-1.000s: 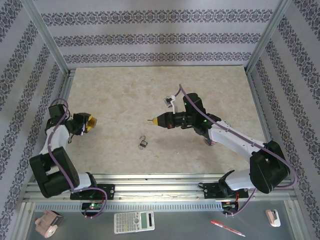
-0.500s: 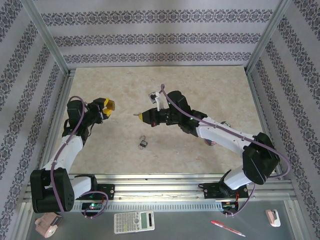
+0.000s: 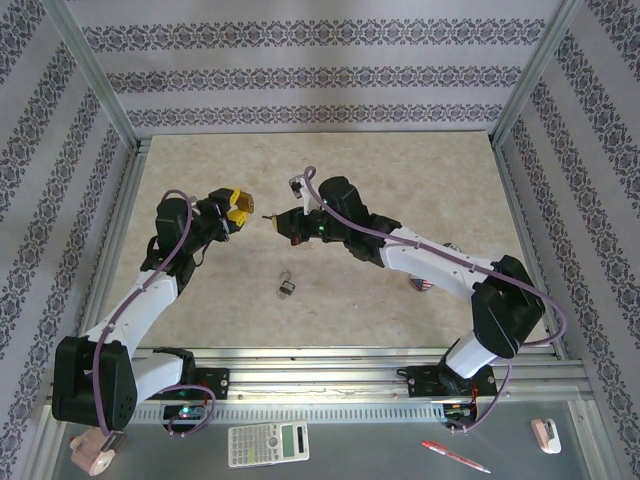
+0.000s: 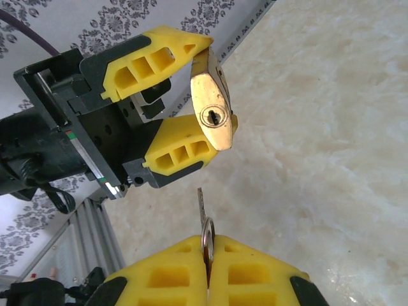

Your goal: Unlock with the key

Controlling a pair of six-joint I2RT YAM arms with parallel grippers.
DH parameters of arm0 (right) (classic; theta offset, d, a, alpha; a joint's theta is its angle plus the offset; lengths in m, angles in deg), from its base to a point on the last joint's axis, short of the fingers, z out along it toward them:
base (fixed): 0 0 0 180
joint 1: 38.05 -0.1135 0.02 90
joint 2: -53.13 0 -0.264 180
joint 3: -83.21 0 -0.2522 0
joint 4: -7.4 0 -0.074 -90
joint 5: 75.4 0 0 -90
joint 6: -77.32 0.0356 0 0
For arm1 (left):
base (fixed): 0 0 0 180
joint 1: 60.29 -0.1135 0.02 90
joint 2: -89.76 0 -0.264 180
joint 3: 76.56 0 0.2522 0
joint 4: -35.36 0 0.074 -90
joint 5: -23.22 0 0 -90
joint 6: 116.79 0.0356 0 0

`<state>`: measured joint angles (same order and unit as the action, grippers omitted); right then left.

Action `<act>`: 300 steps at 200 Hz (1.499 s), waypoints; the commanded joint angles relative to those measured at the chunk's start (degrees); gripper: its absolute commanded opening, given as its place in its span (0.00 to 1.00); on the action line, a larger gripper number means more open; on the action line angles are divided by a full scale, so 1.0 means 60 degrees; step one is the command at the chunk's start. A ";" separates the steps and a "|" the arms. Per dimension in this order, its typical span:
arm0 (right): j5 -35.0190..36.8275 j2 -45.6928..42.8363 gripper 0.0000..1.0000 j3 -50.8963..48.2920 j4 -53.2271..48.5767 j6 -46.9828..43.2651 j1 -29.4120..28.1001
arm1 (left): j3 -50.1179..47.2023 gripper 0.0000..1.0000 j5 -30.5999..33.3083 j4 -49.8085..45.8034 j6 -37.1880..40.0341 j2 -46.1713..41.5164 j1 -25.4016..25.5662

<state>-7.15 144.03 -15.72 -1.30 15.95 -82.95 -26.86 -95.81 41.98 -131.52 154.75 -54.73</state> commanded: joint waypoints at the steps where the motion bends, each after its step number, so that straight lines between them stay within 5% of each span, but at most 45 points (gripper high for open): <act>1: 0.0483 0.0169 0.00 0.0364 -0.0036 -0.0541 -0.0090 | 0.0223 0.01 0.0175 0.1085 -0.0375 -0.0007 0.0162; 300: 0.0475 0.1210 0.00 0.1174 0.0256 -0.0749 -0.0074 | -0.0102 0.00 0.0294 0.1085 -0.0182 0.0027 0.0788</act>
<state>-4.27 150.21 -10.65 -1.35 12.38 -82.93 -28.08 -93.87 43.07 -132.26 155.50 -51.71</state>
